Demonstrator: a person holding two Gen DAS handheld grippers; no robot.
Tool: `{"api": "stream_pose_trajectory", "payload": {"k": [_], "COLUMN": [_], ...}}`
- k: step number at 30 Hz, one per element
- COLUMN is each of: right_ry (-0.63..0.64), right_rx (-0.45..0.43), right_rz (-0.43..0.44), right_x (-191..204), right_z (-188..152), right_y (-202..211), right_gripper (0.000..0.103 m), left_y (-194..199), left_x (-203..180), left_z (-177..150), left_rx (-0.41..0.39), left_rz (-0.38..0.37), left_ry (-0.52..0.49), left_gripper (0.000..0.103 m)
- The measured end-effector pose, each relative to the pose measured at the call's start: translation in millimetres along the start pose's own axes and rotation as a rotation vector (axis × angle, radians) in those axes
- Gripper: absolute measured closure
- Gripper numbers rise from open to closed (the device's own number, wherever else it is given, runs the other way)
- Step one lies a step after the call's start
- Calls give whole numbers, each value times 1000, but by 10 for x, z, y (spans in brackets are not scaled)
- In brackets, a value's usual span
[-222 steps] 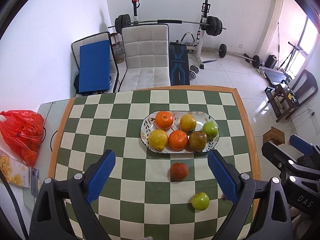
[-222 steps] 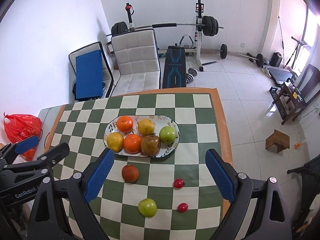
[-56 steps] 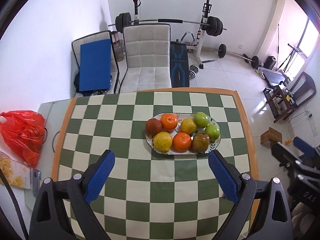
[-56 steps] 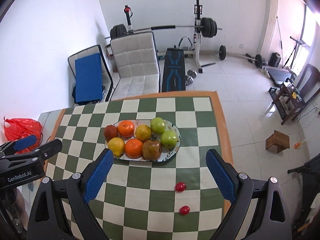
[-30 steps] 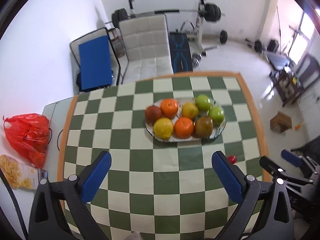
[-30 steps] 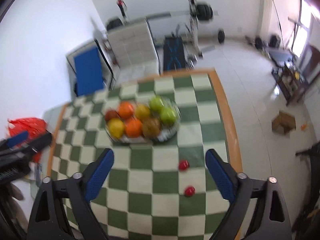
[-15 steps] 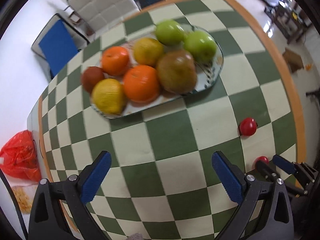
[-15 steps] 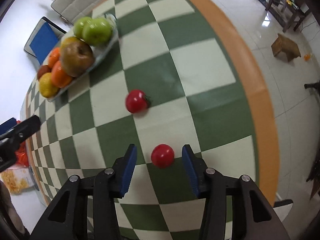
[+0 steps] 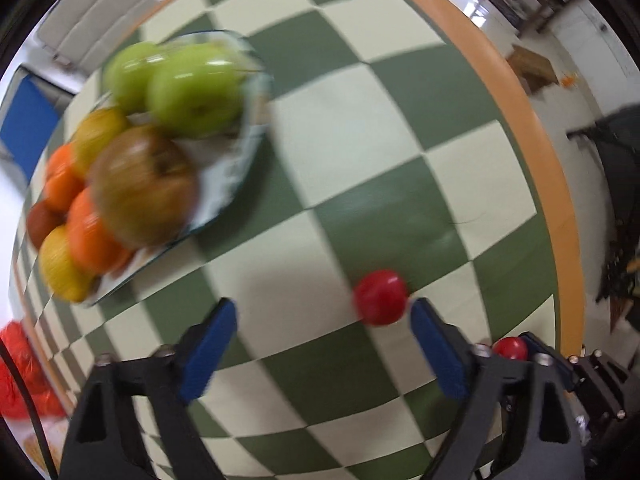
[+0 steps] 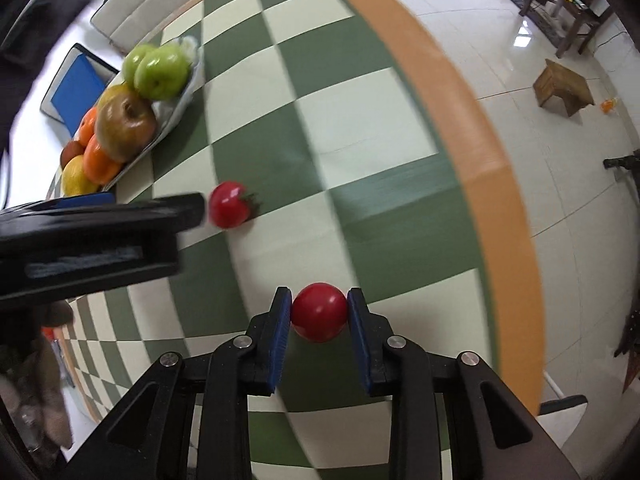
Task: Organize fruits
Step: 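Grasp a red cherry tomato with the left tool while the right grasps the other, then place the tomato on the plate rim with the left tool while the right places its tomato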
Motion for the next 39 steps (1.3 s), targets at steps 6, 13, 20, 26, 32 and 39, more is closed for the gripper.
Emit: {"api": "stream_pose_trajectory", "payload": {"k": [6, 13, 20, 26, 32, 39], "right_ry": [-19, -13, 7, 41, 49, 84], "right_rx": [-3, -24, -57, -58, -19, -22], "right_rz": [-26, -7, 72, 177, 270, 254], "right_x": [-124, -114, 247, 768, 1288, 1584], "right_z": [56, 151, 377, 597, 805, 1025], "right_y": [-23, 155, 350, 355, 169, 5], "right_gripper": [72, 72, 72, 72, 72, 72], "left_y": [-100, 38, 446, 681, 501, 199], "left_x": [-173, 103, 945, 1650, 2053, 2170], "left_z": [41, -120, -548, -761, -805, -821], "left_rx": [9, -30, -117, -186, -188, -142], "left_rz": [-59, -117, -242, -342, -442, -595], "left_ry": [-18, 79, 344, 608, 809, 999], "left_gripper": [73, 75, 75, 75, 75, 75]}}
Point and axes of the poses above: each gripper's, at about its wrist camera, not at the fingertips, and y roughly against the way its jaws point, x to its left, z to its top, the point moved 7 cm from there along -y, roughly the way its jaws point, and after that the axes turned 9 degrees about -y, right-handed, at the moved point
